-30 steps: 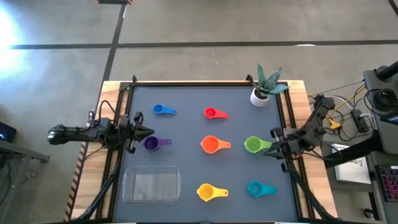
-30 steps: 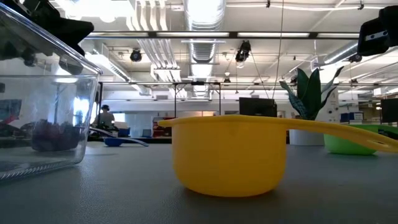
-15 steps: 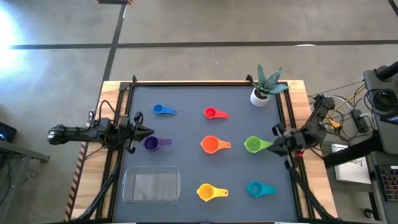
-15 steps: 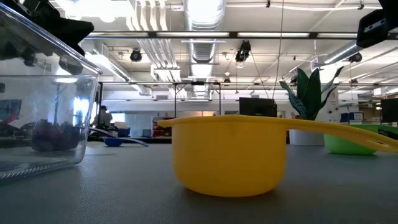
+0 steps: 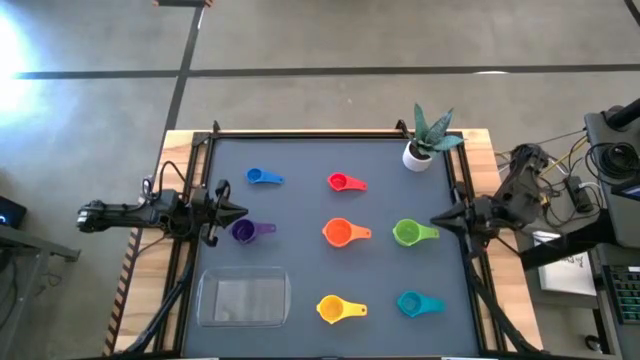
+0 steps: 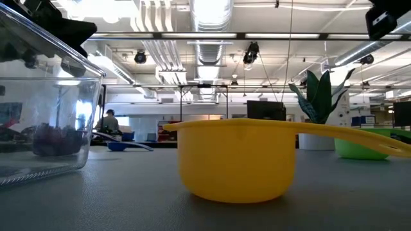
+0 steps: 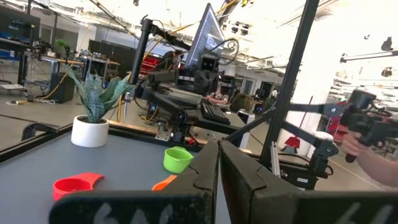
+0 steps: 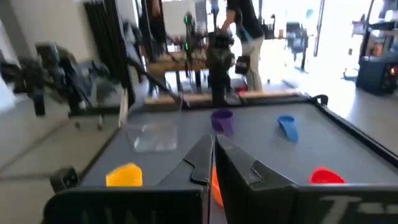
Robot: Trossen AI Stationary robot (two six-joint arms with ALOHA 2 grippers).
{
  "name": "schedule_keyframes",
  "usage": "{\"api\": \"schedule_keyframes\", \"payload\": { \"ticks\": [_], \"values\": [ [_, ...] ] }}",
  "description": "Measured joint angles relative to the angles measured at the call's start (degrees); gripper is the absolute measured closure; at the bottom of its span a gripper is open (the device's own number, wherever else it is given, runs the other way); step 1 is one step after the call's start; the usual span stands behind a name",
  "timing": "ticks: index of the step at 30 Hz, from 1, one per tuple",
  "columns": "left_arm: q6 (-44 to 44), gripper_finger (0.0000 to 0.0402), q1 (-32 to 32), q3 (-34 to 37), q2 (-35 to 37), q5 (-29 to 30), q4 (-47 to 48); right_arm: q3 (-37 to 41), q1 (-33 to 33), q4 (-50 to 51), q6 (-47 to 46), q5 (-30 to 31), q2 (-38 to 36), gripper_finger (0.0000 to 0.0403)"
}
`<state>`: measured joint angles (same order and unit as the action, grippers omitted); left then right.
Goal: Nest measuring cups in basket
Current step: Stack the green measuring cup on top of the orange measuring cup
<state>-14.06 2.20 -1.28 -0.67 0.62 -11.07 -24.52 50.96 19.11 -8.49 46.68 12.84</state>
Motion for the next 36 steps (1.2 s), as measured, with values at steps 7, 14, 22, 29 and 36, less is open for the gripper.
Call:
{"api": "schedule_keyframes", "payload": {
  "ticks": [7,14,22,29,36],
  "values": [
    [0.02,0.0402,0.0,0.02,0.0,0.0,0.0,-11.59,0.0,8.38,-2.93,-0.13,17.6,0.0386],
    [0.0,0.0402,0.0,0.0,0.02,0.0,0.0,-20.49,0.0,22.37,-19.26,-1.71,33.21,0.0314],
    [0.01,0.0402,0.0,0.0,0.0,0.03,0.0,-24.58,-1.44,24.84,-24.45,-6.26,40.97,0.0228],
    [0.0,0.0402,0.0,0.0,0.0,0.02,0.02,-24.59,-9.57,25.56,-22.86,-12.97,42.36,0.0204],
    [0.01,0.0402,0.0,0.0,0.01,0.03,0.0,-23.94,-16.81,30.98,-22.67,-21.72,42.28,0.0204]
  ]
}}
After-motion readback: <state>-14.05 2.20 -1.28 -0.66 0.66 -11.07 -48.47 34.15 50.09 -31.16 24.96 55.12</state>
